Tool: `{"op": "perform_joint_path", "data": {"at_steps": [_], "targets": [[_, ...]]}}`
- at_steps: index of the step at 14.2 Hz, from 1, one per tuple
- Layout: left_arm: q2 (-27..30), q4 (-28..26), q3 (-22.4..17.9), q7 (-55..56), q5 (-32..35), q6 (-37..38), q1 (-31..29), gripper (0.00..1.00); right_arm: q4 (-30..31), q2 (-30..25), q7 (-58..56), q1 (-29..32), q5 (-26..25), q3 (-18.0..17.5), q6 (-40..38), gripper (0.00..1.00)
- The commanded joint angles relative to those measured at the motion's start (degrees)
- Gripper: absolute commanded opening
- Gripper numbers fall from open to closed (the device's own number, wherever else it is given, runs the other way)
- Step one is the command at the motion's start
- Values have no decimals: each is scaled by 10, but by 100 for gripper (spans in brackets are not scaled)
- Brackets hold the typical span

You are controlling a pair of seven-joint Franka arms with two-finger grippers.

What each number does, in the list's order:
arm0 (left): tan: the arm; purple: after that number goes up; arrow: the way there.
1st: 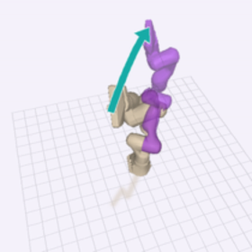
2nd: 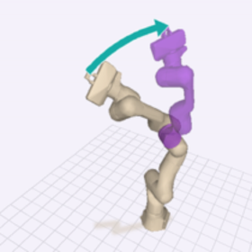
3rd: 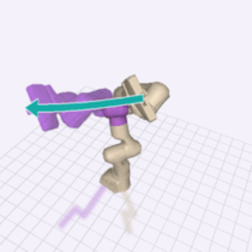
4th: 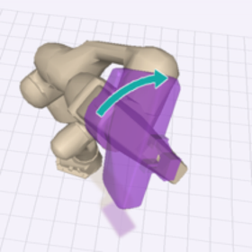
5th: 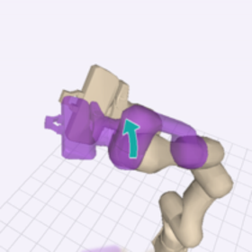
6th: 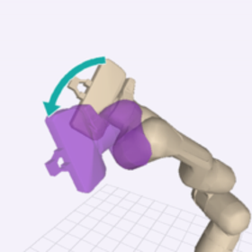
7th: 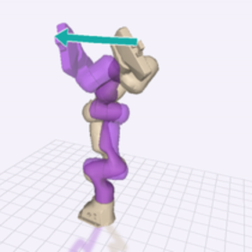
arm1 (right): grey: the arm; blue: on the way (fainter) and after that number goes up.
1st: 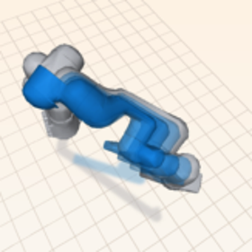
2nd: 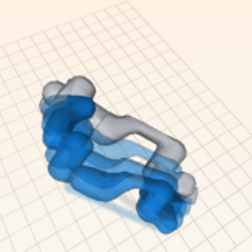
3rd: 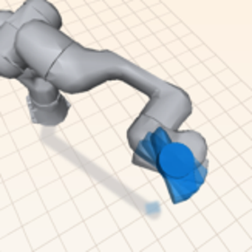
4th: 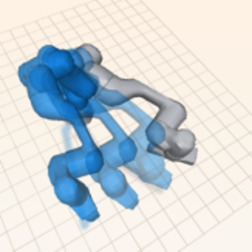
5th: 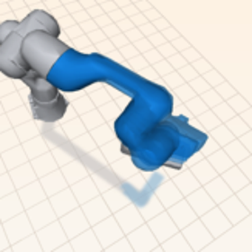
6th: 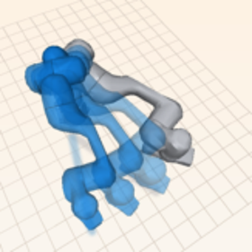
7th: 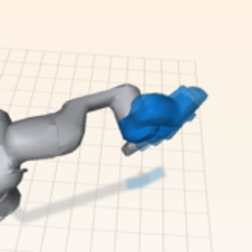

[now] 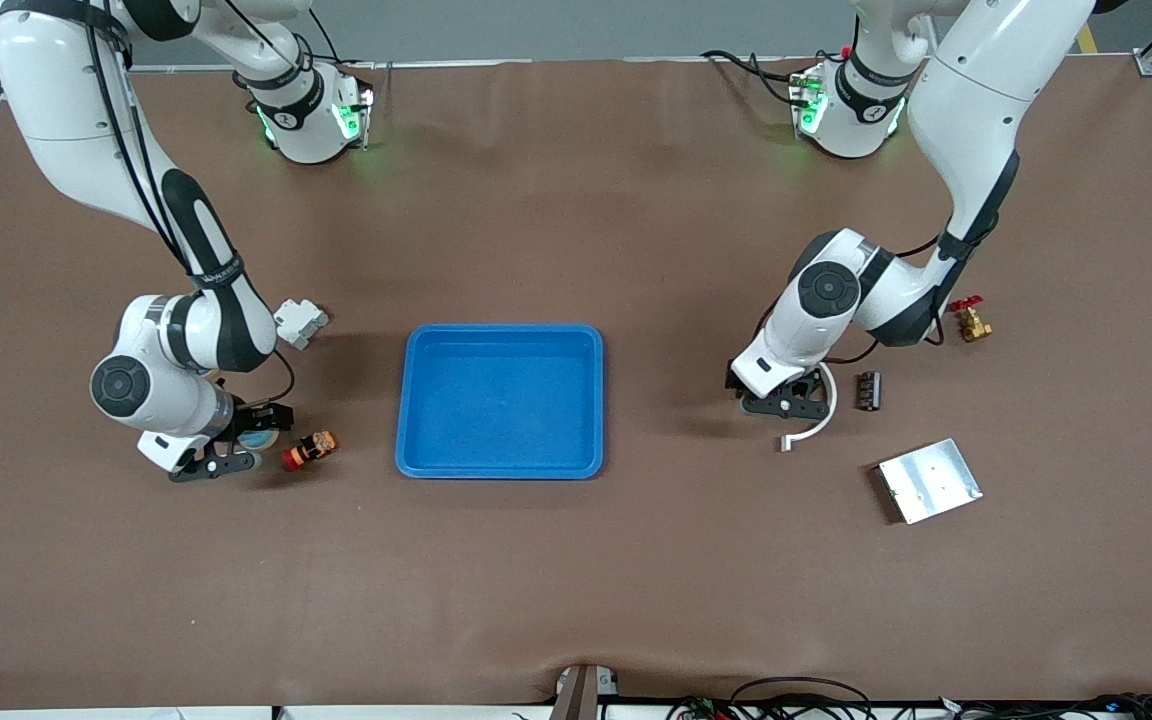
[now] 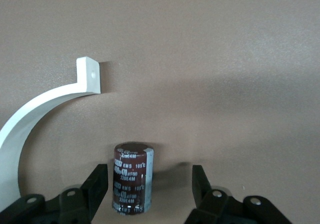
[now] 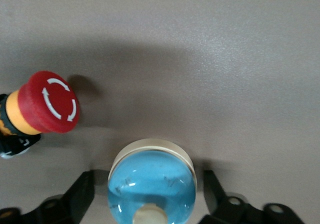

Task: Place electrolytic capacitor and blue bell in tray
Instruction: 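Grasp and lift the capacitor with the left gripper while the right gripper grasps the bell, then carry the capacitor over the tray while the right gripper sets the bell inside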

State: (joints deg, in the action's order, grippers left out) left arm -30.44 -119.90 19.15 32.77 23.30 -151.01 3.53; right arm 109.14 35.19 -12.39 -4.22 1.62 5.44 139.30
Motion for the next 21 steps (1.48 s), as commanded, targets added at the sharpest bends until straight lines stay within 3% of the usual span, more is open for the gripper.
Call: {"op": "perform_joint_path", "data": {"at_steps": [1, 2, 3, 5, 8, 11, 13, 14, 19, 21], "targets": [[0, -4, -3, 15, 18, -11, -4, 15, 5, -7, -1, 2, 8, -1, -2, 78], [1, -4, -3, 19, 18, -10, -4, 0, 2, -8, -1, 2, 9, 0, -2, 78], [3, -4, -3, 26, 18, -10, -5, 0, 1, -9, 0, 2, 9, 0, -3, 76], [6, -2, -2, 75, 18, -8, -4, 0, -12, -20, 2, -4, 19, 0, -37, 55], [15, 2, -1, 173, 18, -6, -3, 0, -70, -29, 6, -13, 40, 2, -145, 34], [16, 20, 2, 339, 8, -3, -4, 0, -97, -43, 33, -35, 44, 4, -206, 28], [22, 32, 6, 478, -1, 13, 0, 0, -111, -44, 161, -87, 44, -1, -214, 28], [22, 40, 7, 532, 0, 13, 6, 0, -119, -42, 218, -107, 44, -5, -213, 23], [20, 72, 49, 712, -3, 20, 15, 0, -119, -36, 419, -158, 53, -81, -177, 22], [19, 94, 52, 760, -7, 35, 35, 0, -116, -32, 446, -175, 51, -90, -174, 22]]}}
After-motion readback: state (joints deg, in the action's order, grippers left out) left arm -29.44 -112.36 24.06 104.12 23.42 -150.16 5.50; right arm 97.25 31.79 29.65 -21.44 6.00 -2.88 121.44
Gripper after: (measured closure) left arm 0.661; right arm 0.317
